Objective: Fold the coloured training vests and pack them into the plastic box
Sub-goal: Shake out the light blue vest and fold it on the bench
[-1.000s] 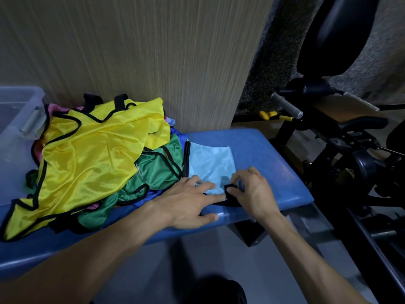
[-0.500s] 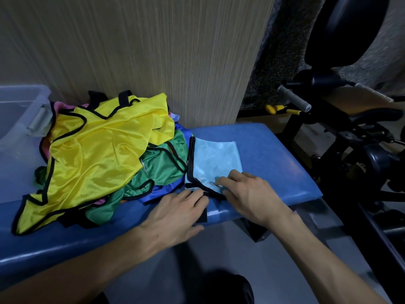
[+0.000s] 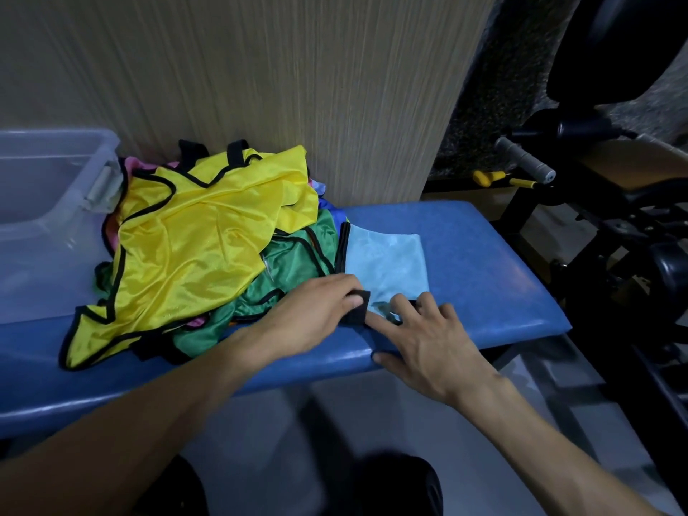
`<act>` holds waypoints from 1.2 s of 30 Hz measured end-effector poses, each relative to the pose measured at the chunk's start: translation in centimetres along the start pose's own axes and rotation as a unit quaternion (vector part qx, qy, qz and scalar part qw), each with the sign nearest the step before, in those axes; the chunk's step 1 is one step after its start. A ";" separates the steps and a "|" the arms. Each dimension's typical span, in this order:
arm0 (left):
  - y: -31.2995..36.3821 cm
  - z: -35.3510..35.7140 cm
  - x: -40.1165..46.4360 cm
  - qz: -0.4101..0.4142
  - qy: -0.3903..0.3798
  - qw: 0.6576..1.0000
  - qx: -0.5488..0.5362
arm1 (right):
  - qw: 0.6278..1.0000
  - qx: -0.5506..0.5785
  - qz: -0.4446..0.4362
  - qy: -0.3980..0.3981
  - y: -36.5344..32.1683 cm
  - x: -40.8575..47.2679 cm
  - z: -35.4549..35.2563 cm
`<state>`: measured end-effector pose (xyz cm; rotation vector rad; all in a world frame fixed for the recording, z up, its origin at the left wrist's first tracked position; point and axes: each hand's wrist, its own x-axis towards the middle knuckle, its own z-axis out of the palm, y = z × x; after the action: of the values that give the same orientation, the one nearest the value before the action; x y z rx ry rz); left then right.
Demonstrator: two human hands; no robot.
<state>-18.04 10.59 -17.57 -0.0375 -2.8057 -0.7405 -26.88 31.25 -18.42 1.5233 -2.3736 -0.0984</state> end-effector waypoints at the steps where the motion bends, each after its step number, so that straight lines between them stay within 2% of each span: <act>1: -0.2 0.0 0.7 -0.031 -0.011 0.999 -0.005 | 1.000 0.004 0.001 -0.004 0.0 0.1 -0.1; 4: -0.6 0.0 2.5 -0.093 -0.015 0.995 -0.025 | 0.999 0.040 0.006 -0.011 0.6 0.3 -0.2; 7: -0.9 0.2 3.2 -0.140 -0.004 0.986 -0.089 | 0.996 0.082 0.003 -0.028 1.9 0.1 -0.2; 9: -0.9 0.4 3.1 -0.131 0.019 0.985 -0.106 | 0.992 0.118 0.002 -0.034 2.8 0.0 -0.2; 12: -1.3 0.7 2.9 -0.090 0.053 0.992 -0.075 | 0.982 0.187 -0.008 -0.036 4.1 -0.2 0.1; 16: -2.6 1.1 2.5 -0.058 0.054 0.993 -0.084 | 0.959 0.281 -0.018 -0.043 5.5 -0.5 0.9; 19: -2.9 0.6 2.0 -0.030 0.015 0.996 -0.080 | 0.943 0.329 -0.024 -0.049 6.4 -0.3 1.3; 23: -3.4 -0.7 1.0 -0.018 -0.106 0.991 -0.076 | 0.932 0.360 -0.014 -0.023 7.2 0.2 1.7; 27: -3.5 -0.3 0.6 -0.001 -0.108 0.993 -0.039 | 0.932 0.356 0.070 0.005 7.2 0.8 1.6; 29: -3.4 -0.1 0.6 -0.015 -0.098 0.993 -0.057 | 0.893 0.435 0.116 -0.019 7.5 0.9 1.4; 32: -2.8 0.4 0.5 -0.025 -0.056 0.996 -0.069 | 0.792 0.588 0.158 -0.042 8.0 0.4 0.7; 34: -2.2 1.0 0.2 -0.034 -0.027 0.996 -0.080 | 0.754 0.629 0.181 -0.057 8.3 -0.2 0.2; 36: -1.6 1.6 -0.3 -0.029 -0.017 0.994 -0.105 | 0.731 0.650 0.193 -0.075 8.3 -0.8 -0.3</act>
<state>-18.20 9.94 -19.77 -0.0057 -2.7592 -1.0558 -33.68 35.59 -16.43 1.2822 -2.8913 1.9617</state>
